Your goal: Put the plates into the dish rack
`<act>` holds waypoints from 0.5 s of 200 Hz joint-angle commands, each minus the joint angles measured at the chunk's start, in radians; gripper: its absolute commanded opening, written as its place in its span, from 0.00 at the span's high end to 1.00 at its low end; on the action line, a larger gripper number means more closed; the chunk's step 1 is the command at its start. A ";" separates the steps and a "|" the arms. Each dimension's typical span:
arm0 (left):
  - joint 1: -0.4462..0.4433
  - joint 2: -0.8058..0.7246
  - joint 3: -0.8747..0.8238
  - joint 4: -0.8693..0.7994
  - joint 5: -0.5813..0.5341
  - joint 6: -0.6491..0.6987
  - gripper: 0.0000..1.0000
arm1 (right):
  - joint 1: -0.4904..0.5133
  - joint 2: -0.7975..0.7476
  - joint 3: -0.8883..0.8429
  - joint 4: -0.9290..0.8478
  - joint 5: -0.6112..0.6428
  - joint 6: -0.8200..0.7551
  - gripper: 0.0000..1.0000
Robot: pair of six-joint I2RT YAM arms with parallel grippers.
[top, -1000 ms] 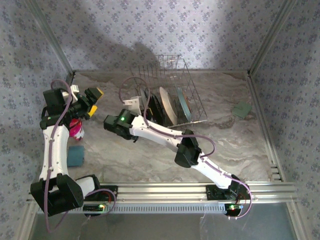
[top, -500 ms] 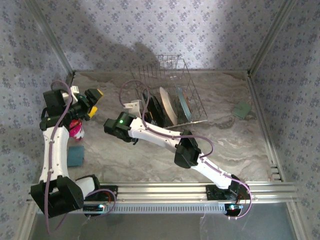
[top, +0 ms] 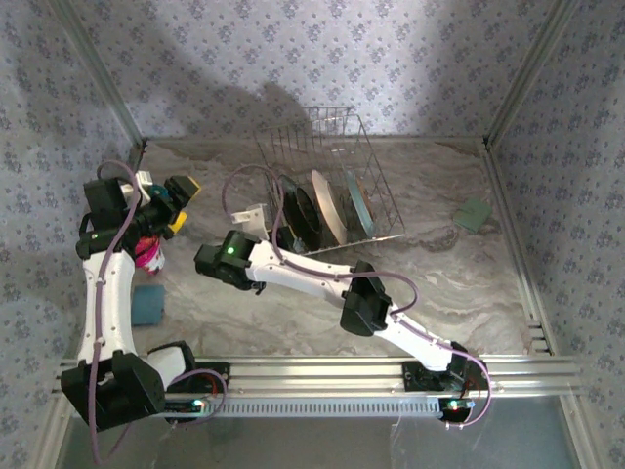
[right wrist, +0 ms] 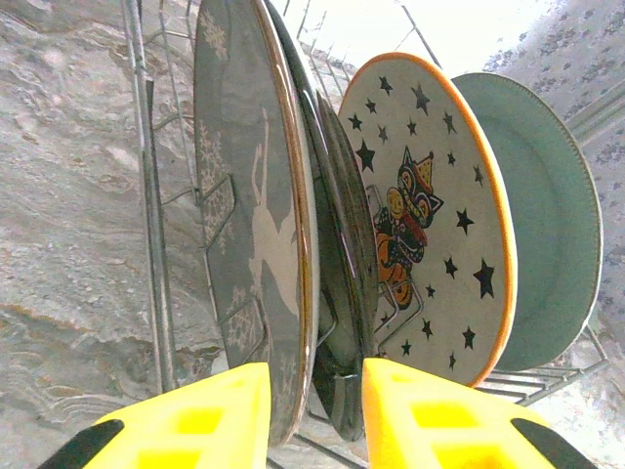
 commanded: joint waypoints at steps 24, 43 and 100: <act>0.006 -0.041 0.018 -0.037 -0.046 0.000 0.01 | 0.005 -0.108 -0.054 -0.058 0.023 0.040 0.67; 0.006 -0.045 0.025 -0.047 -0.061 -0.006 0.01 | 0.009 -0.151 -0.089 -0.026 0.019 0.019 0.67; -0.031 -0.050 0.088 -0.081 -0.130 -0.013 0.01 | -0.014 -0.420 -0.336 0.243 -0.051 -0.150 0.68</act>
